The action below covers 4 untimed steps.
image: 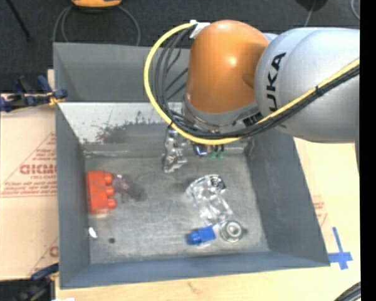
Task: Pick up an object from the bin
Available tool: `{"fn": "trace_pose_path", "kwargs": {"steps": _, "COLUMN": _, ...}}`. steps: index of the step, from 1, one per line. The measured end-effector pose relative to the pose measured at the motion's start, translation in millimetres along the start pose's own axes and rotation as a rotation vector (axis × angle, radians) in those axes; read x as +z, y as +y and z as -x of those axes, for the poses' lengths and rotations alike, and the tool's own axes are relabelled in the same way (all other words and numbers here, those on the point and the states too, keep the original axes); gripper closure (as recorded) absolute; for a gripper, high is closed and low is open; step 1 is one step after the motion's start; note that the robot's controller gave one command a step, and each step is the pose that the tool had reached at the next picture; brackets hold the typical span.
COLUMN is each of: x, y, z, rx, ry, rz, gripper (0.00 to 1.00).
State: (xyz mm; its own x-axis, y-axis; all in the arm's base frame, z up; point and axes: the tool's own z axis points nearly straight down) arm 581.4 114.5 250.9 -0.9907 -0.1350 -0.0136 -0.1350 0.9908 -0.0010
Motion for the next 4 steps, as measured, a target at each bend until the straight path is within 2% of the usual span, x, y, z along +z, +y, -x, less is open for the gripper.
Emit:
{"fn": "trace_pose_path", "kwargs": {"steps": 1, "x": 5.1, "y": 0.0, "z": -1.7, "rx": -0.001, "ry": 0.009, "rz": 0.000, "gripper": 0.00}}
{"fn": "trace_pose_path", "kwargs": {"steps": 2, "x": 128.3, "y": 15.9, "z": -18.3, "rx": 0.032, "ry": 0.018, "rz": 0.002, "gripper": 0.00}}
{"fn": "trace_pose_path", "kwargs": {"steps": 3, "x": 175.5, "y": 35.5, "z": 26.0, "rx": -0.083, "ry": 0.008, "rz": 0.001, "gripper": 0.00}}
{"fn": "trace_pose_path", "kwargs": {"steps": 4, "x": 173.6, "y": 35.6, "z": 26.0, "rx": -0.082, "ry": 0.006, "rz": 0.002, "gripper": 1.00}}
